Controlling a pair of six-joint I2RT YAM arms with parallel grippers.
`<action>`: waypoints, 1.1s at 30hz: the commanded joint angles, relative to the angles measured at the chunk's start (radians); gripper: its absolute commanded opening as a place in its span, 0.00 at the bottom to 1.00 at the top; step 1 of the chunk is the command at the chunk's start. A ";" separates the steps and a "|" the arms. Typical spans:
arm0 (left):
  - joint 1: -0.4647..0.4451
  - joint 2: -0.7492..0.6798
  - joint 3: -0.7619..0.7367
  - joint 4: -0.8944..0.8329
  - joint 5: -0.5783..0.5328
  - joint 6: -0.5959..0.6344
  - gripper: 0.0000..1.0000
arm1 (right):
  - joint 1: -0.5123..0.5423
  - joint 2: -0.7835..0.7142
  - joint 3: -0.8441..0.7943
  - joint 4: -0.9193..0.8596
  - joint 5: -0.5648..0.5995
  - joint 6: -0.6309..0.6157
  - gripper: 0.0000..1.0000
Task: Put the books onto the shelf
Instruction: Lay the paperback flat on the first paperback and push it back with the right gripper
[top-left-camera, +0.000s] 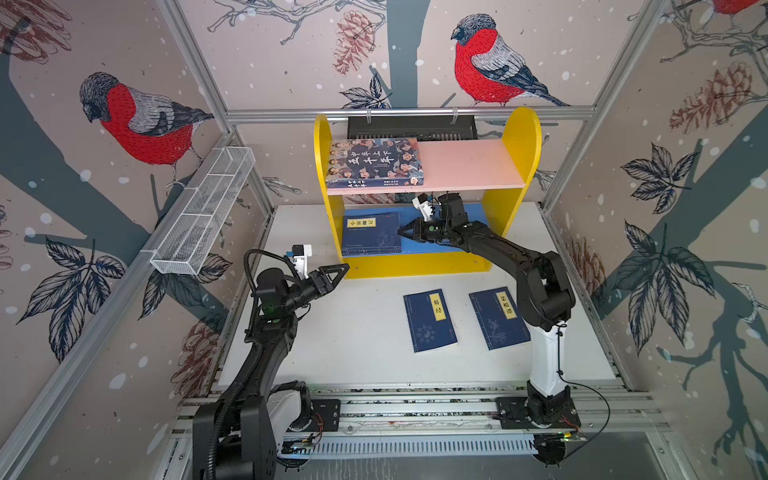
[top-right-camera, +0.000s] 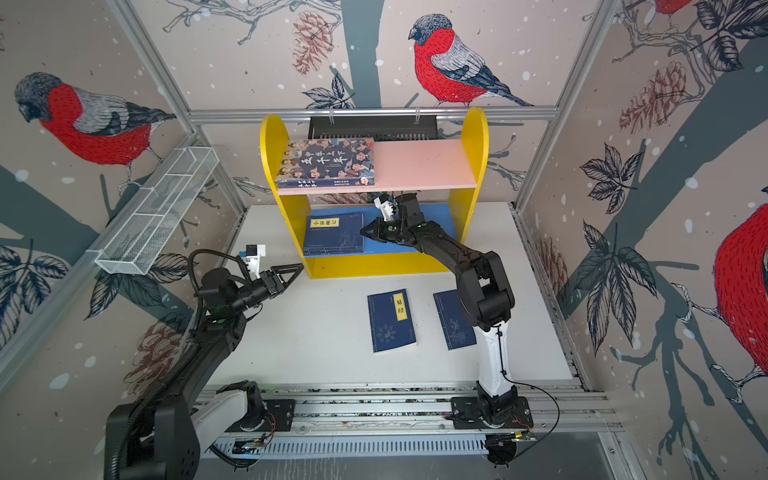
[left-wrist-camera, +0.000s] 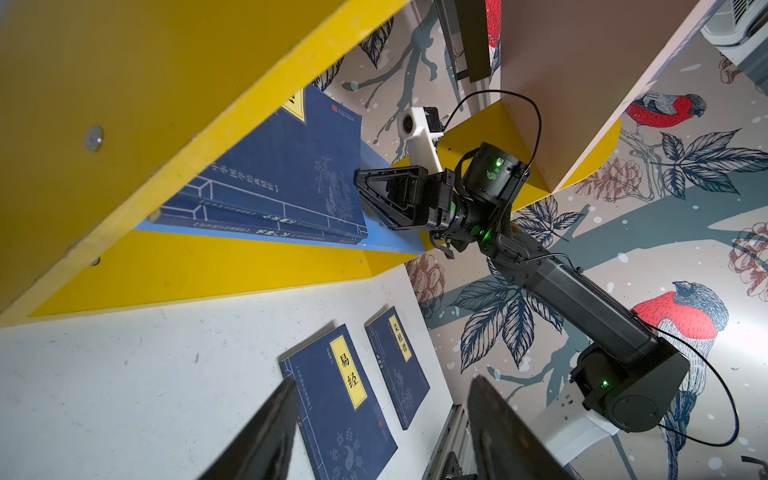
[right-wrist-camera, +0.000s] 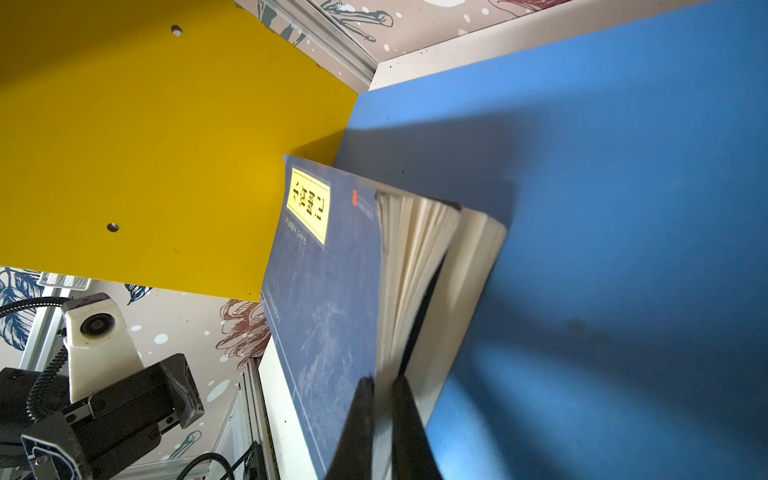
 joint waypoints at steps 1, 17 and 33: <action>0.003 -0.005 -0.001 0.013 0.004 0.021 0.65 | 0.005 0.005 0.015 -0.010 0.015 -0.033 0.06; 0.007 -0.016 -0.004 0.010 0.004 0.021 0.66 | 0.002 -0.023 0.008 -0.046 0.005 -0.071 0.02; 0.010 -0.021 -0.005 0.010 0.003 0.024 0.66 | -0.028 -0.049 -0.033 0.007 -0.074 -0.053 0.01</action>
